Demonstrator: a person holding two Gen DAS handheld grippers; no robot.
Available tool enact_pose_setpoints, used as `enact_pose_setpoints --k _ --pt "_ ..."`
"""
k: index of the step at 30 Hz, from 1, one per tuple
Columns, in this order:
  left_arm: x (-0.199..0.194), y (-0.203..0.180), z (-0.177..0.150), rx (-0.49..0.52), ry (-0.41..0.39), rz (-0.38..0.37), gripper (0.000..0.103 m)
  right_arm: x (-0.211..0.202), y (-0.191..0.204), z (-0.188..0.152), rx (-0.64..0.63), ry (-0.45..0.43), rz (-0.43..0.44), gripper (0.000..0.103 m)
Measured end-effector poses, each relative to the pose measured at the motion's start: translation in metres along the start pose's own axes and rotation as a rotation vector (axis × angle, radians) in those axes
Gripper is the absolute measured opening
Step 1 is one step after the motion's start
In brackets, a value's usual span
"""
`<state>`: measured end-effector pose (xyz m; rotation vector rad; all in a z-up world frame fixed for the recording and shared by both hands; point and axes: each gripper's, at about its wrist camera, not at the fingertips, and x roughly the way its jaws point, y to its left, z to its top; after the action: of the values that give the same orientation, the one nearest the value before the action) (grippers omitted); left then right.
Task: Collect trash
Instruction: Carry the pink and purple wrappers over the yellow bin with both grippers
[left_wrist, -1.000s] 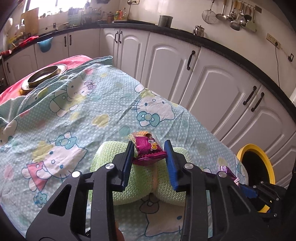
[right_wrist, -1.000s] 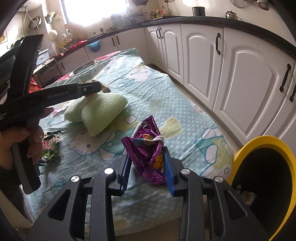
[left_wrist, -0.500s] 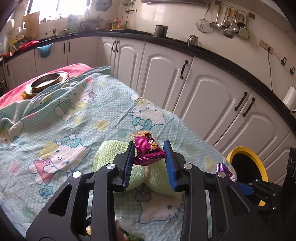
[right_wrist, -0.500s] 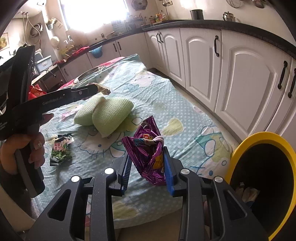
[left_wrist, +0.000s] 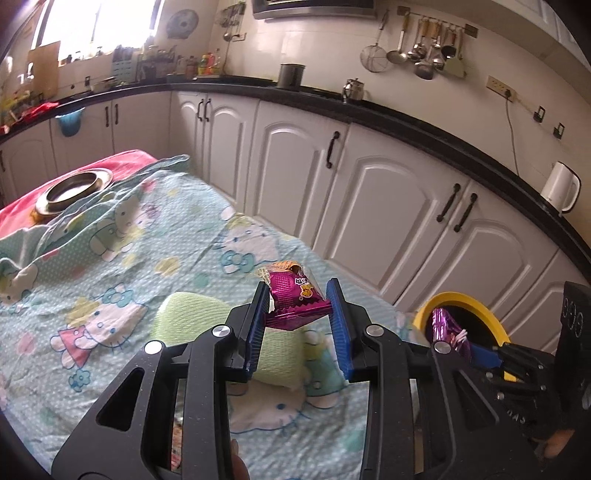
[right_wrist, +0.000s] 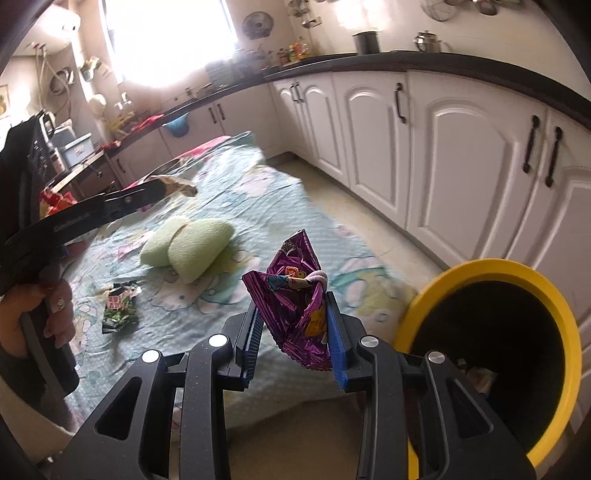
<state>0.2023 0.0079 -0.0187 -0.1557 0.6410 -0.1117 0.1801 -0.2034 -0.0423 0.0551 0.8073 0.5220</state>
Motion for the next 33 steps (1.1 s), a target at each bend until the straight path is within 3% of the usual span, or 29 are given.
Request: enact_pose_setpoints --k 33 --pt "0.009 -0.134 -0.027 0.228 0.042 -0.231 0.025 -0.082 -0.126 -0.033 0.265 -0.124 -0.228 0.031"
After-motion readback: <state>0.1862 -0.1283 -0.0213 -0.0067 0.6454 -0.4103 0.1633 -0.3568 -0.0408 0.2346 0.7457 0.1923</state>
